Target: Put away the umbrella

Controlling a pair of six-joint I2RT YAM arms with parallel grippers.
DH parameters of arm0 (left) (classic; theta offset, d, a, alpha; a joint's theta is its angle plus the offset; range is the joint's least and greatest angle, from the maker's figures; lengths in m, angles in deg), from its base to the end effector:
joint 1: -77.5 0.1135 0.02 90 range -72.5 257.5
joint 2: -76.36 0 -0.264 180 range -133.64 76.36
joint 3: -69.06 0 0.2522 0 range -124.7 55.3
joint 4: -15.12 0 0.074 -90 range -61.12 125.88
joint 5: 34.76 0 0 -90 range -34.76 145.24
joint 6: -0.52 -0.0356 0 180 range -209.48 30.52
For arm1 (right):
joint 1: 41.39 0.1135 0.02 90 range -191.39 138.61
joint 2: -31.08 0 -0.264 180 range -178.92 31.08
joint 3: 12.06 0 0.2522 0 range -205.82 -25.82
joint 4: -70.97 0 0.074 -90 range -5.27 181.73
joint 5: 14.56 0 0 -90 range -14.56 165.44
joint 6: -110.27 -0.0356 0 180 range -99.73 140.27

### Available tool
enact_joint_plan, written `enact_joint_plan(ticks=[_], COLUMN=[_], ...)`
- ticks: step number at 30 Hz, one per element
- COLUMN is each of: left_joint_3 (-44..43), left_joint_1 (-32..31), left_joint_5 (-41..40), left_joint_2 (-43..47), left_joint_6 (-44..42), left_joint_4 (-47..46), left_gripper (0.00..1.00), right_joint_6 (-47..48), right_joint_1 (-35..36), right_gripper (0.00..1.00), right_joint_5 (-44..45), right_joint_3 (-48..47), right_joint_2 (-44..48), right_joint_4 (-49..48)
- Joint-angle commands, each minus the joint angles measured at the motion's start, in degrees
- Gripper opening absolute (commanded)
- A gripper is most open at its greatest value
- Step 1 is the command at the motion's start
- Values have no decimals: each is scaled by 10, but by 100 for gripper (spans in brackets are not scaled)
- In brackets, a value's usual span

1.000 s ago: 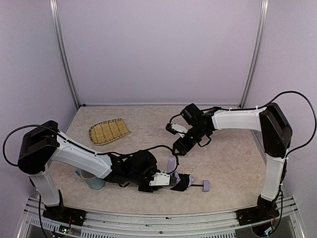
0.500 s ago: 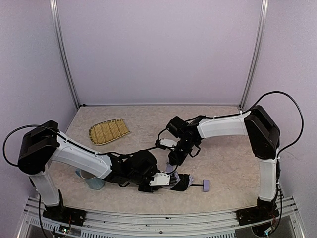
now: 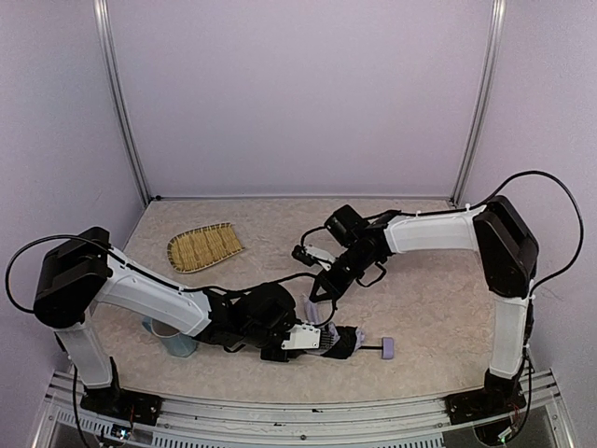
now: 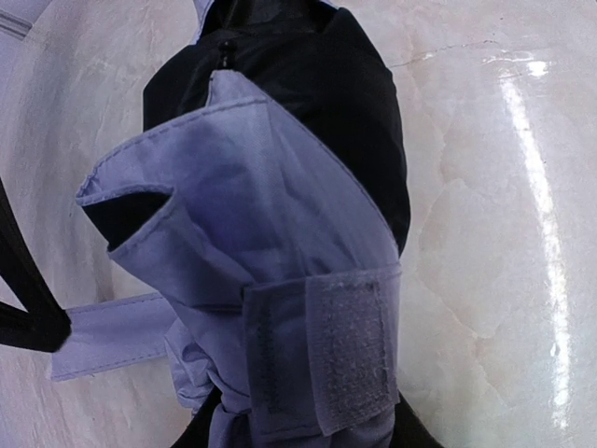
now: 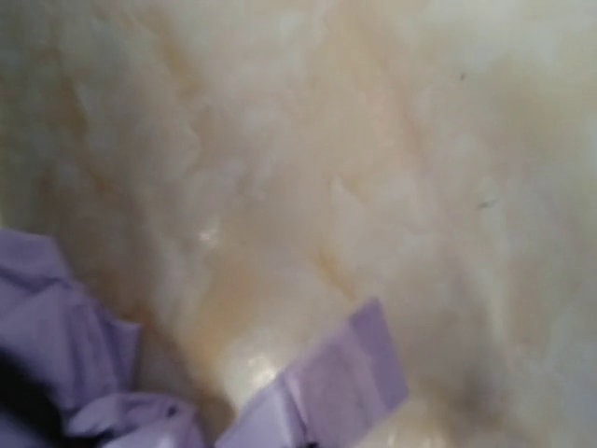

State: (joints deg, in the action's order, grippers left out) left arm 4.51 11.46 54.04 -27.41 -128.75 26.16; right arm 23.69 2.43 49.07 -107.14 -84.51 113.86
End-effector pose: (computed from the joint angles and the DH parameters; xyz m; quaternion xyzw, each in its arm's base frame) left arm 0.1421 -0.3180 0.1262 0.7455 0.5733 -0.0691 0.3329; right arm 0.2904 0.3006 0.1686 -0.4277 0.8471 0.2857 0.1336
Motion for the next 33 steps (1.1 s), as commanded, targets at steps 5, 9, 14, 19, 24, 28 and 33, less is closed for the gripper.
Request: enact_joint_plan(ticks=[5, 9, 14, 19, 24, 28, 33], left_joint_3=[22, 13, -7, -5, -9, -11, -15], left_joint_1=[-8, -5, 28, 22, 14, 14, 13], left_joint_5=[46, 62, 116, 131, 128, 123, 124], left_joint_2=[-33, -41, -47, -54, -61, -62, -65], left_joint_6=[14, 25, 70, 59, 61, 63, 61], left_joint_4=[117, 122, 114, 111, 119, 121, 128], left_gripper=[23, 22, 19, 20, 20, 20, 20], right_joint_6=[-14, -12, -11, -29, -44, -20, 48], right_joint_1=[-27, -28, -28, -28, -27, -15, 0], right_gripper=[0, 0, 0, 0, 40, 61, 71], right_joint_5=[-67, -112, -131, -64, 157, 145, 156], right_joint_3=[42, 79, 166, 173, 87, 49, 16], right_joint_2=[94, 130, 176, 174, 110, 54, -2], right_joint_4=[-118, -161, -202, -188, -96, -63, -9])
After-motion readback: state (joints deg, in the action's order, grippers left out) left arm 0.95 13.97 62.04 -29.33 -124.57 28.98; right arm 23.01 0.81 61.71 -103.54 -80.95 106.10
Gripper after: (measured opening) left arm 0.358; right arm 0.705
